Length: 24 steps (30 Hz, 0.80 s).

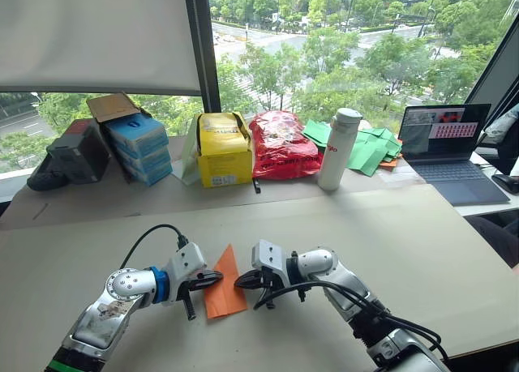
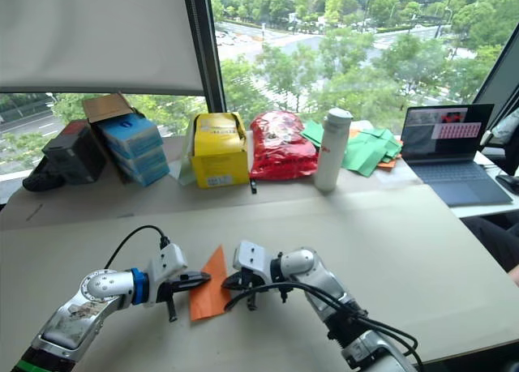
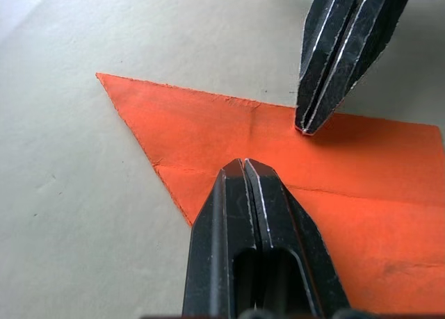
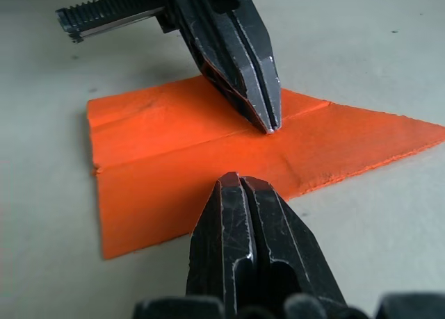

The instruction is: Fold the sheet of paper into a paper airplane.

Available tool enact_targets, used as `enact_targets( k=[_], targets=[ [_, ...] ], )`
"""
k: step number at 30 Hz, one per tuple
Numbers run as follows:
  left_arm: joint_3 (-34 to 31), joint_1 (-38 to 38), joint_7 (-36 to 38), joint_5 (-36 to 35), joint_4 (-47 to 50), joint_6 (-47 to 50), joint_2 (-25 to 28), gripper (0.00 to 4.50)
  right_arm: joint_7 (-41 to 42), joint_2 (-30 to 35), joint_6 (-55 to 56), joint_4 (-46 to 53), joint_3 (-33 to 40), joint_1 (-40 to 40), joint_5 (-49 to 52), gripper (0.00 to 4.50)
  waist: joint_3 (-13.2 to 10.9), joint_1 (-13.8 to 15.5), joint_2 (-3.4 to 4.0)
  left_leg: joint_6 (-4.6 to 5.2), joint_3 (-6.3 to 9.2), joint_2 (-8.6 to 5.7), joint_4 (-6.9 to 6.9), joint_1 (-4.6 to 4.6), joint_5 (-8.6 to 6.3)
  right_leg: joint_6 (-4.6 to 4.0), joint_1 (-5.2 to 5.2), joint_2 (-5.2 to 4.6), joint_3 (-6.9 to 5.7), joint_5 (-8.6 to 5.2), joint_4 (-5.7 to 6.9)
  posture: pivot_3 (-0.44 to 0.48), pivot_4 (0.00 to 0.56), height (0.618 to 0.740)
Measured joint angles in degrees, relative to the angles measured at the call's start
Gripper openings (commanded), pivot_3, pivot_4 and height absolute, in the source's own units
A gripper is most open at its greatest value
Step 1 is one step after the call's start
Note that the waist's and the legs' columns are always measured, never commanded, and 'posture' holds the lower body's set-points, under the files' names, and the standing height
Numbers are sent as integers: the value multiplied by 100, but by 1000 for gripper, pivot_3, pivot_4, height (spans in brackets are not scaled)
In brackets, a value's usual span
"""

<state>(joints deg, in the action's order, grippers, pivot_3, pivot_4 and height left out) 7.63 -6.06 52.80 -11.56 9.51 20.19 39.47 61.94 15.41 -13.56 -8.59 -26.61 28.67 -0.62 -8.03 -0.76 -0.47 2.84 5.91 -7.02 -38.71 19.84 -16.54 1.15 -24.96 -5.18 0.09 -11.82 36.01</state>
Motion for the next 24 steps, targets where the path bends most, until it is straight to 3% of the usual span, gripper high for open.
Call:
enact_targets(
  k=[13,24],
  targets=[
    [-1,-9,5,0,-10,-2,7,44,315,677,-553,1152,-226,-441,205,0,0,9,0,2,-1,1,0,0,-1,2,16,-8,0,-1,-6,0,150,738],
    [-10,-21,5,-1,-20,-12,13,44,253,767,-666,1308,-165,-445,357,0,-1,12,-2,1,-1,2,-1,3,-1,3,17,-8,0,-2,-9,0,150,738]
  ],
)
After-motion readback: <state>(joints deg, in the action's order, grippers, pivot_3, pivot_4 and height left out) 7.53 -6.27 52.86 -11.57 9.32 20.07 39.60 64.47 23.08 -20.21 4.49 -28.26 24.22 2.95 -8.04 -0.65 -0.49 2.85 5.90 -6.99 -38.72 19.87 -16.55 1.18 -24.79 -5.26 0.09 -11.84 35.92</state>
